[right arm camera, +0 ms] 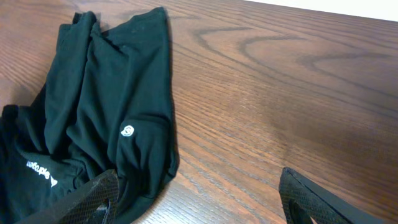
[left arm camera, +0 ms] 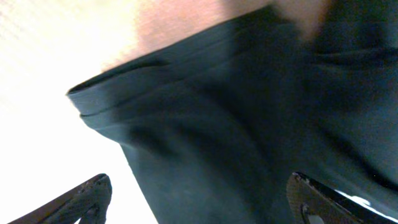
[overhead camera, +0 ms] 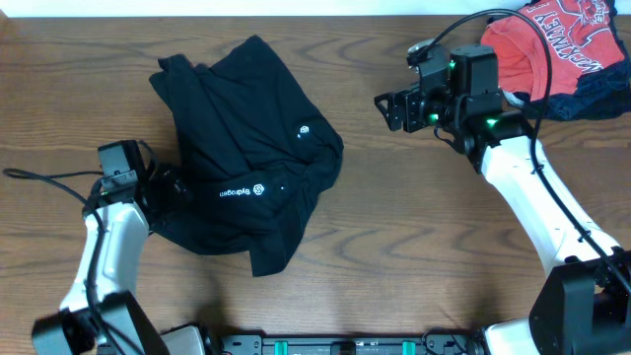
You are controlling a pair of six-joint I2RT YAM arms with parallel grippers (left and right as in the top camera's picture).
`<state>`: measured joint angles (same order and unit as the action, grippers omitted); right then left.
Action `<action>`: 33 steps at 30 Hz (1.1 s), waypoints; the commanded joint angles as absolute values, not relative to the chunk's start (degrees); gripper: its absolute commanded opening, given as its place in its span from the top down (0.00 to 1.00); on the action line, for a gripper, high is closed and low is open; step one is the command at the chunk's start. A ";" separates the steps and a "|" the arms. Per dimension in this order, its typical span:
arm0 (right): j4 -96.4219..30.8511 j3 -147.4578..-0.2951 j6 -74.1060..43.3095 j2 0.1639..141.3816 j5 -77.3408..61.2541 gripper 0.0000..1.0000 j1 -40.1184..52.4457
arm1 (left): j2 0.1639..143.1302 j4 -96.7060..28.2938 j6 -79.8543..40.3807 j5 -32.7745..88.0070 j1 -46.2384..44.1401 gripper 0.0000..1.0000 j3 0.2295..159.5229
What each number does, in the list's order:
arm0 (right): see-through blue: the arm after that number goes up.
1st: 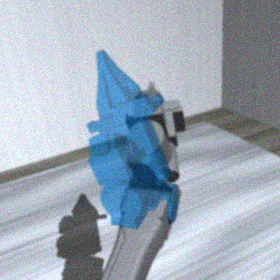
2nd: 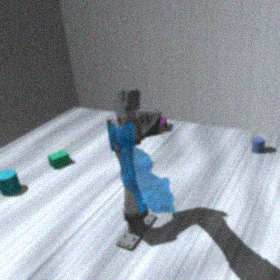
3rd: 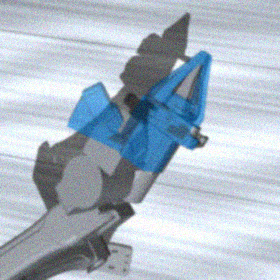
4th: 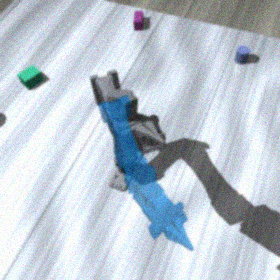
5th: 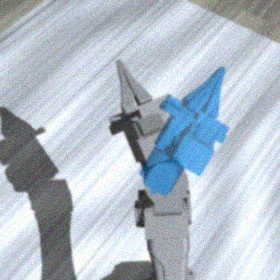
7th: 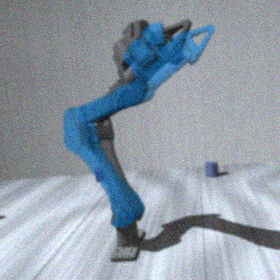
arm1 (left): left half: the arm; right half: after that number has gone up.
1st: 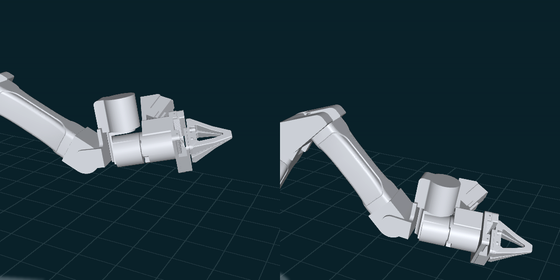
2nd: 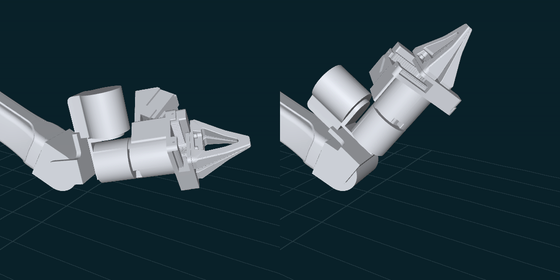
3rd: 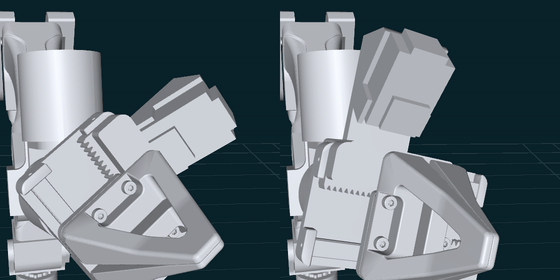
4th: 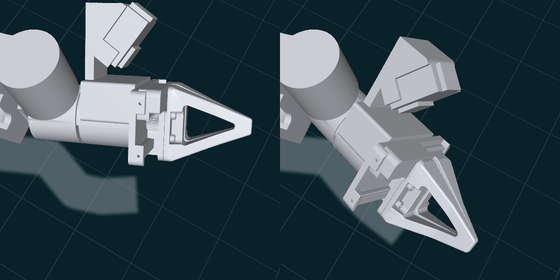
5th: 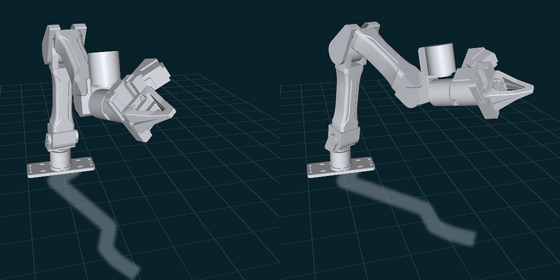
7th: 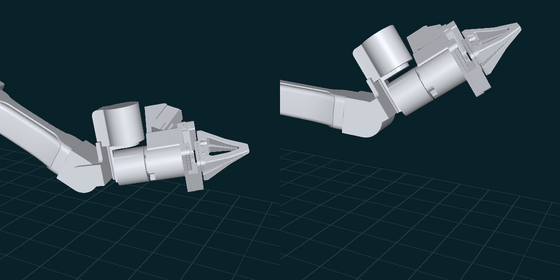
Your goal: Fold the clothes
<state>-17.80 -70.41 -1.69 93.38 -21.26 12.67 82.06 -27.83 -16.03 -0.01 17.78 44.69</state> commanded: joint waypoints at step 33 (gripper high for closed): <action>-18.26 -71.55 1.06 95.68 -19.62 0.21 14.44 | 86.96 -29.85 -15.44 17.12 38.00 0.75 45.15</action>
